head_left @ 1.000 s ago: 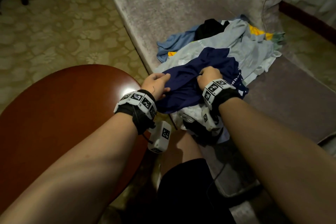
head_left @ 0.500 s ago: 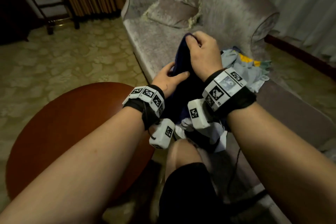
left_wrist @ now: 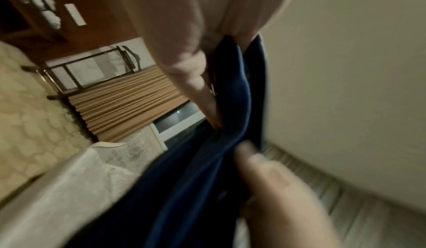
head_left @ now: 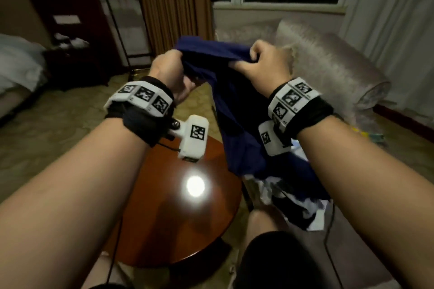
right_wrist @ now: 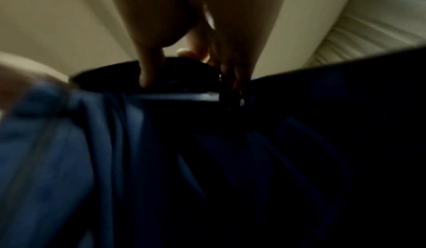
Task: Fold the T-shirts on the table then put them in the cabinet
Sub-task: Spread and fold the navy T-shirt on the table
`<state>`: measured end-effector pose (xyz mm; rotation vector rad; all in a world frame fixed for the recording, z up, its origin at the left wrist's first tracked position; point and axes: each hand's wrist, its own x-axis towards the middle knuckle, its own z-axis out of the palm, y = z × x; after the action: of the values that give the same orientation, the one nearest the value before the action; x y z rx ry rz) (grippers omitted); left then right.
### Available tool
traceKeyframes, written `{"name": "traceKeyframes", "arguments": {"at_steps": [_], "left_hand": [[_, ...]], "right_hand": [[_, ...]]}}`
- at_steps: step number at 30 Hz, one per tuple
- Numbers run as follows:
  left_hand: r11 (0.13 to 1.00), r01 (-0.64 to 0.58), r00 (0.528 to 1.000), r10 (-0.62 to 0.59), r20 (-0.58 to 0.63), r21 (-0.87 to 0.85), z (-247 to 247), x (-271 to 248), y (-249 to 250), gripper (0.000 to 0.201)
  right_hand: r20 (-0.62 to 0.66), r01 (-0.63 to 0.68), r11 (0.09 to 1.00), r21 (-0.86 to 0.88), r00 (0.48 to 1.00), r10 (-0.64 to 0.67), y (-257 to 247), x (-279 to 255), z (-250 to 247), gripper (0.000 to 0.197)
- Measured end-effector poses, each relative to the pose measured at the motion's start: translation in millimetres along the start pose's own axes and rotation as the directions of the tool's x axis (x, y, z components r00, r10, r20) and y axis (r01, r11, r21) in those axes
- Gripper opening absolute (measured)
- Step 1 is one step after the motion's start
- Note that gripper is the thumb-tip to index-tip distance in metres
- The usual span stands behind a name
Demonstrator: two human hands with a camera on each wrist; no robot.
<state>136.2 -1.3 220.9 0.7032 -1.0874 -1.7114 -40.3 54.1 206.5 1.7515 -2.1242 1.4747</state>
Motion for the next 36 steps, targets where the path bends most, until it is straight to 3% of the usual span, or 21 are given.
{"name": "traceKeyframes", "arguments": {"at_steps": [2,4,8,11,14,17,19,20,21,23,26,29,32,34,36], "left_hand": [[0.983,-0.038,0.999,0.043,0.022,-0.178,-7,-16,31,0.034],[0.949,-0.094,0.994,0.108,0.029,-0.3,-15,-28,56,0.033],[0.907,-0.136,0.987,0.157,0.02,-0.398,-44,-43,90,0.035],[0.883,-0.164,0.985,0.172,-0.023,-0.439,-72,-48,105,0.042],[0.942,-0.171,0.98,0.134,-0.144,-0.287,-103,-48,110,0.043],[0.982,-0.048,0.943,0.106,-0.316,0.184,-129,-55,101,0.023],[0.91,0.066,0.938,0.083,-0.335,0.41,-142,-58,86,0.009],[0.883,0.101,0.943,0.062,-0.327,0.458,-148,-58,78,0.008],[0.867,0.123,0.944,0.048,-0.325,0.484,-153,-57,71,0.008],[0.864,0.132,0.941,0.045,-0.335,0.487,-161,-52,59,0.003],[0.871,0.148,0.93,0.037,-0.365,0.467,-170,-36,49,0.018],[0.834,0.217,0.931,-0.02,-0.364,0.508,-176,-23,44,0.039],[0.835,0.273,0.921,-0.084,-0.38,0.477,-178,-17,35,0.046],[0.914,0.268,0.923,-0.153,-0.352,0.304,-178,-14,30,0.047],[0.962,0.233,0.927,-0.177,-0.332,0.139,-179,-10,29,0.049]], "right_hand": [[0.055,-0.026,0.997,-0.078,0.998,0.03,-16,-1,16,0.033],[0.134,-0.016,0.999,-0.038,0.991,0.021,-34,-3,35,0.019],[0.408,-0.101,0.976,0.192,0.913,0.014,-83,-21,79,0.058],[0.5,-0.089,0.978,0.191,0.866,-0.019,-116,-33,106,0.026],[0.539,-0.207,0.929,0.307,0.842,0.009,-138,-42,120,0.032],[0.517,-0.183,0.911,0.37,0.855,-0.038,-143,-45,140,0.014],[0.558,-0.079,0.956,0.281,0.824,-0.096,-143,-50,151,0.059],[0.583,-0.059,0.965,0.255,0.806,-0.105,-142,-53,158,0.067],[0.596,-0.045,0.971,0.236,0.796,-0.108,-139,-55,165,0.057],[0.578,-0.066,0.968,0.24,0.812,-0.087,-130,-57,175,0.025],[0.557,-0.147,0.961,0.233,0.83,-0.008,-115,-55,184,0.029],[0.464,-0.127,0.97,0.206,0.886,0.017,-106,-47,183,0.028],[0.393,-0.127,0.943,0.308,0.92,-0.004,-99,-41,173,0.037],[0.429,-0.166,0.912,0.374,0.903,-0.012,-91,-45,168,0.042],[0.559,-0.2,0.917,0.344,0.829,-0.028,-81,-53,167,0.035]]}}
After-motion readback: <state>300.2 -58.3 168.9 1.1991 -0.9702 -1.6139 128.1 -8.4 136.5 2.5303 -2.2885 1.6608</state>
